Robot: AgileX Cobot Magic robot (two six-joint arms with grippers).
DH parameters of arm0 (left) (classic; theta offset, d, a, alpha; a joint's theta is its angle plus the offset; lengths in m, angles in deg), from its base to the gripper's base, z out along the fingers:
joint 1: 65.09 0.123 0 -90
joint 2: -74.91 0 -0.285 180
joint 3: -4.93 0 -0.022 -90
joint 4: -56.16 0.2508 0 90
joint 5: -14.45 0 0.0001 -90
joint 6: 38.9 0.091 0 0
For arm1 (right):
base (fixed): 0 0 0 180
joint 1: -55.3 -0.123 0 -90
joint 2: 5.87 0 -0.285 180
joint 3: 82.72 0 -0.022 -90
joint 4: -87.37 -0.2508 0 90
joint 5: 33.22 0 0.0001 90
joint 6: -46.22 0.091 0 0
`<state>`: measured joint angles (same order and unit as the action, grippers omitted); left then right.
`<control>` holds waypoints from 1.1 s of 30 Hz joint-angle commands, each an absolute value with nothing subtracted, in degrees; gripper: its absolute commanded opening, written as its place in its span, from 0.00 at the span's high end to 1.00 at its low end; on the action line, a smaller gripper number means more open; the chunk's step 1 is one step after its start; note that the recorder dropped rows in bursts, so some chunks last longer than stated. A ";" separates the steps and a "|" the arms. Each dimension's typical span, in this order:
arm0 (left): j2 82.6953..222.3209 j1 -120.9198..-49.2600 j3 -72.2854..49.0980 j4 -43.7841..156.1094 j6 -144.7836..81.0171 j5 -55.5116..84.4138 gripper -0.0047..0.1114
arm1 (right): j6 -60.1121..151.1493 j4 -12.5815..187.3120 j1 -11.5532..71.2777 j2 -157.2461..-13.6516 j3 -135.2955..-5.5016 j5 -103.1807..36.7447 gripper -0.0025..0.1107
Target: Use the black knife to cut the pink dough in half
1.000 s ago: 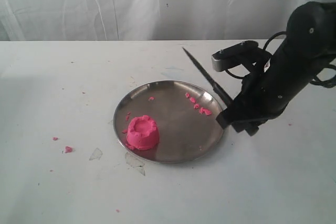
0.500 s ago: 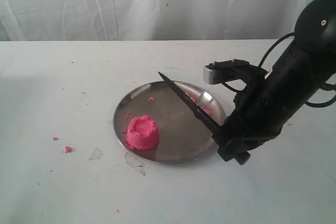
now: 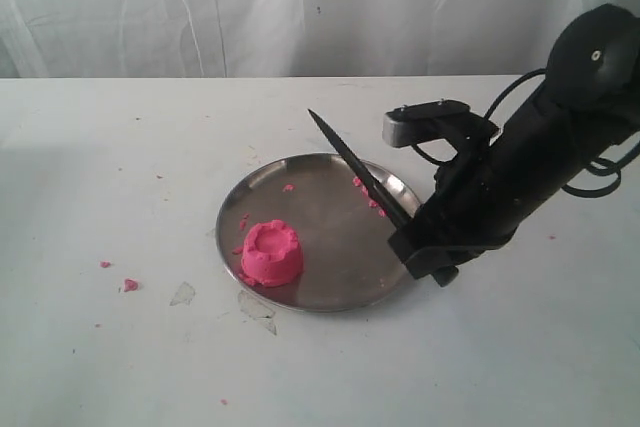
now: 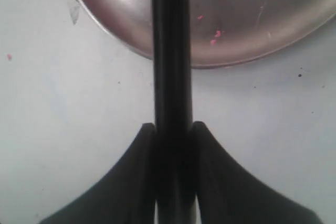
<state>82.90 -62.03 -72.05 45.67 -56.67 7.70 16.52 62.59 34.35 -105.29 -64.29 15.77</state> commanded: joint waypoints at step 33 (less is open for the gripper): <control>118.21 -62.85 -41.39 99.76 -65.17 32.04 0.96 | 13.30 53.00 31.93 -108.30 -64.02 16.47 0.98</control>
<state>108.92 -62.03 -41.55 81.29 -64.13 36.38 14.09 51.86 31.98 -108.42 -64.29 18.23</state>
